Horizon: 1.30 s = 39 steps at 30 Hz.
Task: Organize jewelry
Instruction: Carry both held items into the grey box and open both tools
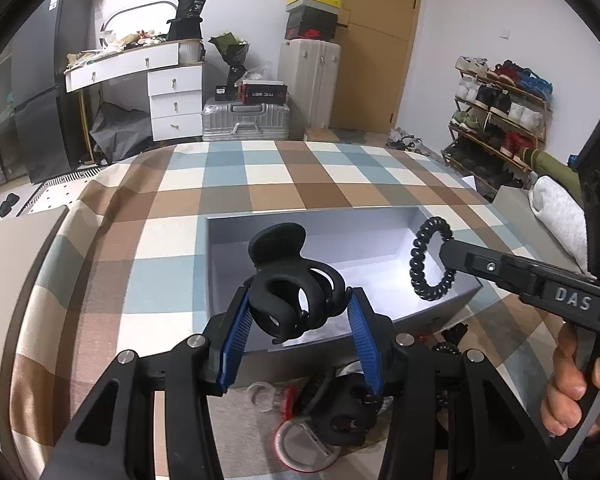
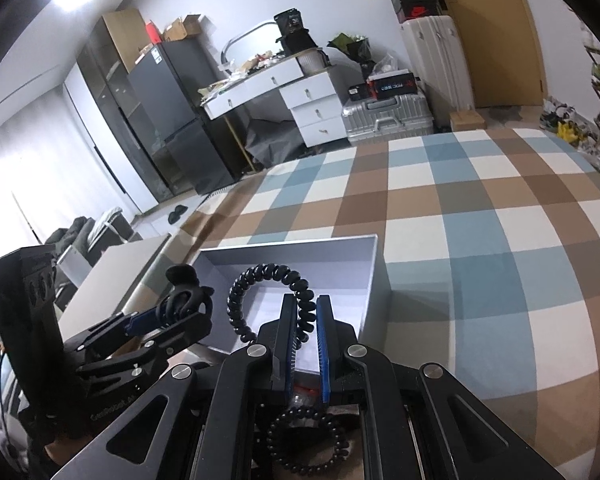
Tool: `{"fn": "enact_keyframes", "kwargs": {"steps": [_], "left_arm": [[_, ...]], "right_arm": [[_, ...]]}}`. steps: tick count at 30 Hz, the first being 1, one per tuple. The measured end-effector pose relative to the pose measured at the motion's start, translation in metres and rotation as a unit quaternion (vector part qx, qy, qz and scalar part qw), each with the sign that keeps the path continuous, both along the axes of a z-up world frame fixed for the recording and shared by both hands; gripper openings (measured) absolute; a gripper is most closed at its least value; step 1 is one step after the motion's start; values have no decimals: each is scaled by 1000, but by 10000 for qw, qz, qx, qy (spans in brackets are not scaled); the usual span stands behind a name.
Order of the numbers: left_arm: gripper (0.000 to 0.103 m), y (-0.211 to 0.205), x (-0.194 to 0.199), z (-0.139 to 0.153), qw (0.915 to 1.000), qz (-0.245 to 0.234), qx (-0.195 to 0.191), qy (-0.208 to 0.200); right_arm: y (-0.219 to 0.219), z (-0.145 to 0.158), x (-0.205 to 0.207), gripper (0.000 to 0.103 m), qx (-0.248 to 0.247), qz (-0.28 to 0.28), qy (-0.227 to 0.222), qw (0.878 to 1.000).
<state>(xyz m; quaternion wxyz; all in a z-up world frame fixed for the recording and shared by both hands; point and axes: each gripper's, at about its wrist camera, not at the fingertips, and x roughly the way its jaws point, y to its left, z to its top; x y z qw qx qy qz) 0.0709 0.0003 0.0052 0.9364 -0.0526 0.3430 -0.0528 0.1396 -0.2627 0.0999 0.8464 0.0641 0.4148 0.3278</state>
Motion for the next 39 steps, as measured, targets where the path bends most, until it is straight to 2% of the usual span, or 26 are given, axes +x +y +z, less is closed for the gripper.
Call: {"fn": "enact_keyframes", "kwargs": {"steps": [7,15,24,27,29,30,32,34,37,39], "left_arm": [[43,-6,-1,1,10000,-56,-55,50],[43,-4,-3,5,10000,-8,-46,31],[43,-4,-7,11,9999,59,-101,48],[48,-3,-9,13,9999,87,-78,47],[63,-4,-13,15,9999,164,13,37],[65,-5,-14,16,9998,176,35,11],[73,-8,-18,18,9998,176,75,7],[81,-11,-22,19,9996,231,133,-30],[83,-13,-28,21,9993,298,194,-90],[89,-14,-31,20,9991,347,215,-61]], "right_arm": [[-9,-4,6,9,-59,-165,122,9998],[-5,-1,4,9,32,-21,118,9999],[2,9,-6,12,-37,175,-129,9998],[-2,13,-9,24,-46,181,-148,9997],[-6,16,-12,38,-40,175,-165,9997],[-8,17,-13,44,-34,192,-169,9997],[-13,20,-17,68,-24,217,-207,9995],[-15,23,-21,81,-55,243,-260,9994],[-19,25,-28,94,-133,290,-345,9989],[-22,25,-32,100,-197,249,-393,9987]]}}
